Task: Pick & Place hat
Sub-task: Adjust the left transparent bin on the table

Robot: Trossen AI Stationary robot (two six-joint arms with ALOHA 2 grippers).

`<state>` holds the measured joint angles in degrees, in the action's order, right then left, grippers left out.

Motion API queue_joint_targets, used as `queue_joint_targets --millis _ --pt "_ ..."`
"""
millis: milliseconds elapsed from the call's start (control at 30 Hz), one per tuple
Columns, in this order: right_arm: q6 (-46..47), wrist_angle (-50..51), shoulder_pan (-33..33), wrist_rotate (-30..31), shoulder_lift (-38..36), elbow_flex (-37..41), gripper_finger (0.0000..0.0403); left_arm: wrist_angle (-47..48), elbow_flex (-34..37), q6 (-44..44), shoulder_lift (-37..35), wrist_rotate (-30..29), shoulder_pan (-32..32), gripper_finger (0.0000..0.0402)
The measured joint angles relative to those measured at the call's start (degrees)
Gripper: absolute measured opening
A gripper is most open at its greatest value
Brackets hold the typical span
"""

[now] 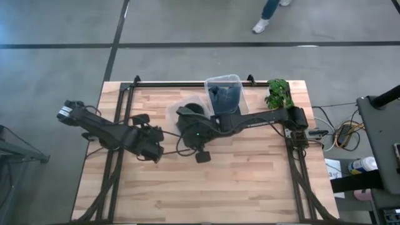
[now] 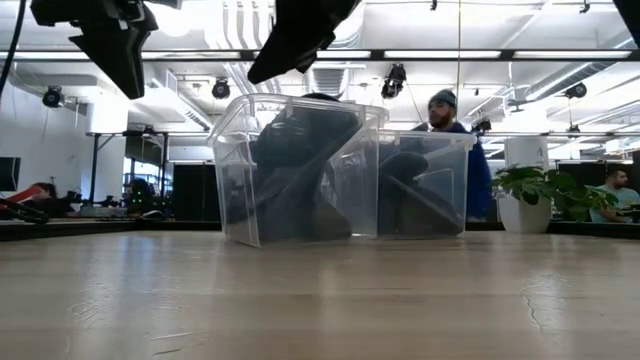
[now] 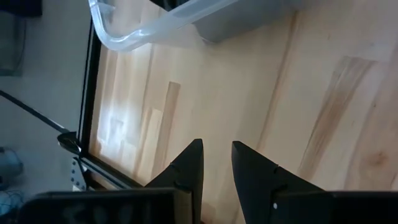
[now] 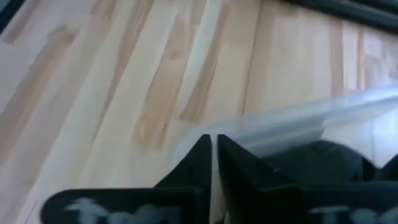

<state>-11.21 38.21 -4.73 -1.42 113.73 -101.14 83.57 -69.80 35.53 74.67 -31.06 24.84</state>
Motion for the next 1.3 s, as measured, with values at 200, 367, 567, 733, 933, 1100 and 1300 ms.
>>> queue_joint_targets --millis 200,367,567,733,933,1100,1300 --pt "0.86 -7.00 0.96 1.25 1.93 -1.03 0.0009 0.94 0.23 2.69 -3.66 -0.21 0.00 0.0078" --pt "-4.13 3.36 1.18 1.87 2.90 -7.54 0.0019 -6.99 6.09 13.34 -4.17 0.04 0.15 0.0078" --pt "-5.53 19.49 0.05 1.52 2.91 -13.19 0.0067 -28.66 12.94 8.08 -4.08 0.93 -2.57 0.0078" --pt "-2.78 25.94 -1.83 2.72 2.73 -14.02 0.0120 -37.50 17.14 3.04 -8.17 -2.52 -4.00 0.0078" --pt "2.44 30.59 -1.71 1.86 2.47 -20.81 0.0173 -46.46 18.82 -10.05 -12.45 5.07 -3.60 0.0078" --pt "3.14 28.46 -1.24 2.03 2.67 -27.47 0.0199 -36.89 16.33 -17.68 -6.37 3.70 -4.17 0.0078" --pt "6.82 25.16 -1.22 2.88 2.86 -28.55 0.0203 -25.52 11.53 -19.25 2.27 1.89 -5.53 0.0078"
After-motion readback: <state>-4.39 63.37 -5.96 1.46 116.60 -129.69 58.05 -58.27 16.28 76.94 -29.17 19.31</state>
